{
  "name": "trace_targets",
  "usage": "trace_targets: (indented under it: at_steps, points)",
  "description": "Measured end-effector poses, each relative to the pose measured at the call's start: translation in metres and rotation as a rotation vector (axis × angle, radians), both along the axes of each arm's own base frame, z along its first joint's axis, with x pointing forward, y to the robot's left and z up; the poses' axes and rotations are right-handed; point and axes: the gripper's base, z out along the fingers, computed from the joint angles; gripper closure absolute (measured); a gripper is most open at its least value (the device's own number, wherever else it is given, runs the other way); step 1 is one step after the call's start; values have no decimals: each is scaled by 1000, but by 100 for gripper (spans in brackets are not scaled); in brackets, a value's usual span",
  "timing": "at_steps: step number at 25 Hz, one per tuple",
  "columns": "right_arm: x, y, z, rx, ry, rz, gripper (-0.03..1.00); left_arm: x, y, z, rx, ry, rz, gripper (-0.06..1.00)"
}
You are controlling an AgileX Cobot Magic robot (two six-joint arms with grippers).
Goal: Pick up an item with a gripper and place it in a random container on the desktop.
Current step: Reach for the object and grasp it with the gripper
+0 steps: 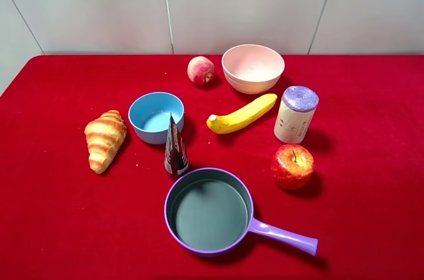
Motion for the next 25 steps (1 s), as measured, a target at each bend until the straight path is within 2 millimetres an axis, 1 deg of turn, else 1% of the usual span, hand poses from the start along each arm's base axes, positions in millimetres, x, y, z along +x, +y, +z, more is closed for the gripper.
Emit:
trace_targets:
  at_steps: [25]
  points:
    - [0,0,0,0,0,0,27,0,0,0,0,0,0,-4]
